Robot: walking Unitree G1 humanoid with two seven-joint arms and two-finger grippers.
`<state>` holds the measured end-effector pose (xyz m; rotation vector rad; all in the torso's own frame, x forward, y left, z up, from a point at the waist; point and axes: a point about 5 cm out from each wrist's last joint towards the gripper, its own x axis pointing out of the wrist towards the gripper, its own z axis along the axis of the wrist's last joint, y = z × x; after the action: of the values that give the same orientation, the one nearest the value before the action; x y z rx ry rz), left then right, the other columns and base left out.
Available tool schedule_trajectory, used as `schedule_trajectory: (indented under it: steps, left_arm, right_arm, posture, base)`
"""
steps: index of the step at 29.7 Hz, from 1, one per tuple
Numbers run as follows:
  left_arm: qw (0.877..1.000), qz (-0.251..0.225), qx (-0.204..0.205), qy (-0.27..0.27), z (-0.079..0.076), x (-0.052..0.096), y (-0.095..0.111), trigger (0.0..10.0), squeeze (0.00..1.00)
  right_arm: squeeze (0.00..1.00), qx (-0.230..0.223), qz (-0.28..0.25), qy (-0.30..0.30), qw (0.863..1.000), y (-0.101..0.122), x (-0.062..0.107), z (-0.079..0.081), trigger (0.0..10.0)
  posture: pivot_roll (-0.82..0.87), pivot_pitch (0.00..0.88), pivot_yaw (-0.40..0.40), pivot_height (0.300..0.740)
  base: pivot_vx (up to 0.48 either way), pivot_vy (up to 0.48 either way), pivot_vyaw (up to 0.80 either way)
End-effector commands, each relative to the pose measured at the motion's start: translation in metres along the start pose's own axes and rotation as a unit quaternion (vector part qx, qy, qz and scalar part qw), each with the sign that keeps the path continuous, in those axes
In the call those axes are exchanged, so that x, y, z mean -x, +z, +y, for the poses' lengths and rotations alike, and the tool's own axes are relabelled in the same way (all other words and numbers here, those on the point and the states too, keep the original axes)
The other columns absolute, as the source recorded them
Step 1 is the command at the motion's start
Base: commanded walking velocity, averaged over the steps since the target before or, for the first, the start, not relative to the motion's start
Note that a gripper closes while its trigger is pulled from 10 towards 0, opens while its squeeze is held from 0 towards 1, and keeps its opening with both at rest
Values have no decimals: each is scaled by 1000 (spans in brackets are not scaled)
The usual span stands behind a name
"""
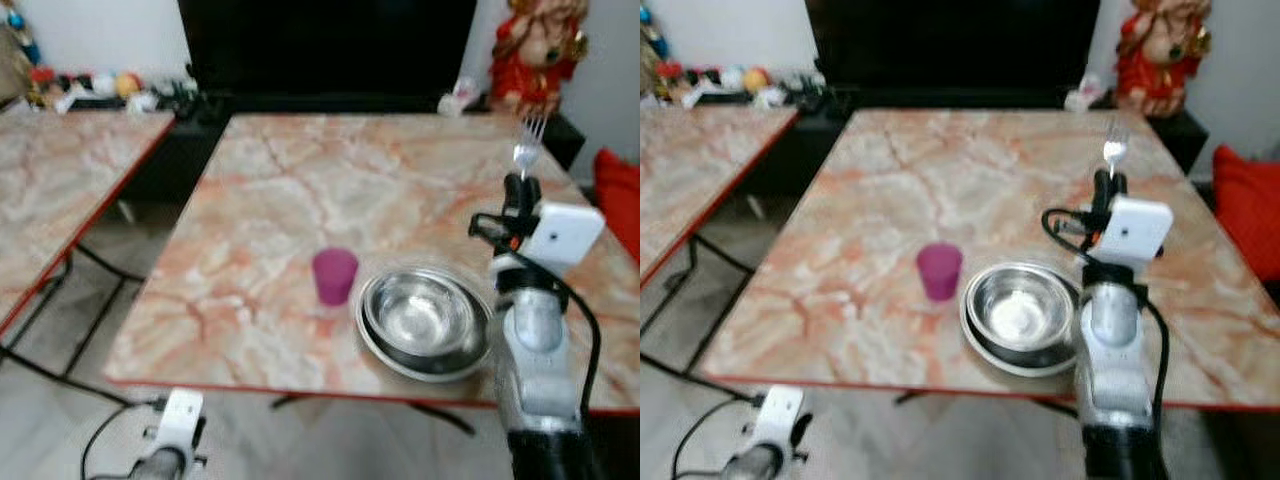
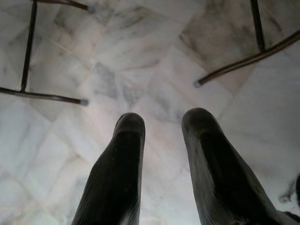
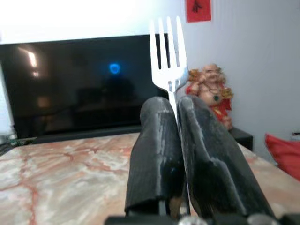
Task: Setting the table
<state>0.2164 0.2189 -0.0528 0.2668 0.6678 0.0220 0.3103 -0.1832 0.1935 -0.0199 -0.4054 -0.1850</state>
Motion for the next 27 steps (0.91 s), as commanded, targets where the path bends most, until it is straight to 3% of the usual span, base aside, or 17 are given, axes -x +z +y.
schedule_trajectory:
  steps: [1,10,20,27]
  left_arm:
    - [1000,13,3,4,5,2,-6,10000,0]
    - [1000,16,7,3,7,2,-6,10000,0]
    - [1000,15,21,1,7,1,-5,10000,0]
    - [1000,14,25,1,6,1,-5,10000,0]
  right_arm:
    - [0,6,-6,-5,1000,4,-2,-2,10000]
    - [0,41,-15,-20,999,14,-11,-18,10000]
    - [0,37,-11,-27,999,13,-13,-19,10000]
    - [0,36,-2,-29,999,11,-13,-19,10000]
  posture:
    - [-13,6,45,740]
    - [-14,0,44,740]
    - [-9,0,41,740]
    - [-10,0,39,740]
  base:
    - [0,0,0]
    - [0,0,0]
    - [0,0,0]
    - [0,416,0]
